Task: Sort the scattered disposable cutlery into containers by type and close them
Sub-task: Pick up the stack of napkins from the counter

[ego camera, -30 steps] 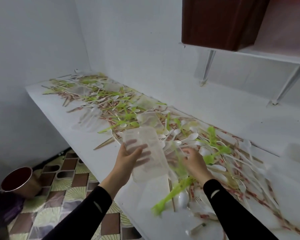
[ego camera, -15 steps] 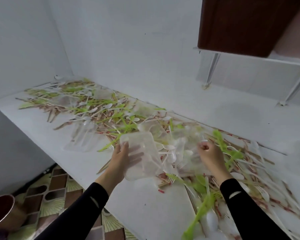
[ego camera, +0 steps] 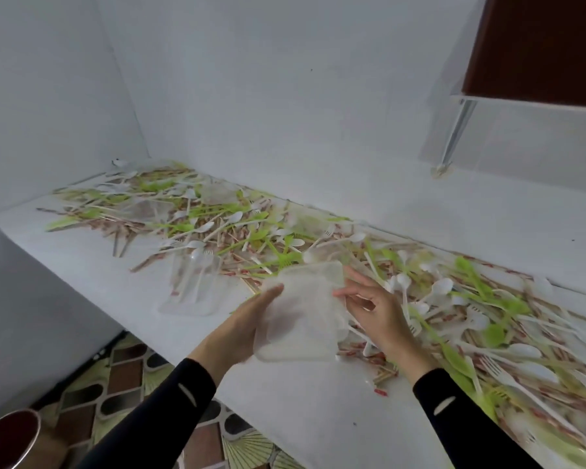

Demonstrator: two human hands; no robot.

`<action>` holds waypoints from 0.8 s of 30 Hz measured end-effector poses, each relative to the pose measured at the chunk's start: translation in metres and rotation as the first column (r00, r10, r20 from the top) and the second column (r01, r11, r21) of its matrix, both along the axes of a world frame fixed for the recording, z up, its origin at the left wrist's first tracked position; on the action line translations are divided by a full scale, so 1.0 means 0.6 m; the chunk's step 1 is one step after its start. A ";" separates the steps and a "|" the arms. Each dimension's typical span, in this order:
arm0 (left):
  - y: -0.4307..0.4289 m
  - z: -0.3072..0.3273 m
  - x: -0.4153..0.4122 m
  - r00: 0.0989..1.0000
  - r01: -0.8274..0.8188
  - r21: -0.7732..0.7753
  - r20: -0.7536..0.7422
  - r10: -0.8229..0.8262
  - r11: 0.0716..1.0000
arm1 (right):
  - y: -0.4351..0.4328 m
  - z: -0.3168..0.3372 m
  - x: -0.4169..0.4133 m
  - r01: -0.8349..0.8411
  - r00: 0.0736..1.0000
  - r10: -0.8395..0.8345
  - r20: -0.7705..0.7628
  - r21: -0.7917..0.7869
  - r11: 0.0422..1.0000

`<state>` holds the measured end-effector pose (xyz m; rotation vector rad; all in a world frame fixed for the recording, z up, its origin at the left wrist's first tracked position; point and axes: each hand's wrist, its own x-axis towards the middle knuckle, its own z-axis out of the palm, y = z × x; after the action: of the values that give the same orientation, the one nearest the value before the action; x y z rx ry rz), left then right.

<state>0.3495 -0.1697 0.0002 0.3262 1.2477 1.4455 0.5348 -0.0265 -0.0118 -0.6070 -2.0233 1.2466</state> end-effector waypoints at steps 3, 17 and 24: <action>-0.018 -0.003 -0.013 0.997 -0.013 0.020 -0.074 0.014 1.000 | -0.015 -0.003 -0.035 -0.064 0.997 0.065 0.040 -0.018 0.998; -0.028 -0.042 -0.121 0.981 -0.122 0.105 -0.139 0.136 0.987 | 0.075 -0.046 -0.147 0.167 0.956 -0.185 0.228 0.098 0.981; 0.041 -0.040 -0.184 0.981 -0.060 0.083 -0.180 0.074 0.995 | 0.211 -0.082 -0.155 0.353 0.702 -0.351 0.620 0.126 0.927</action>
<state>0.2393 -0.1452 -0.0235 0.4828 1.3633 1.5516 0.4417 0.0999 -0.0612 -1.5128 -2.2646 0.8652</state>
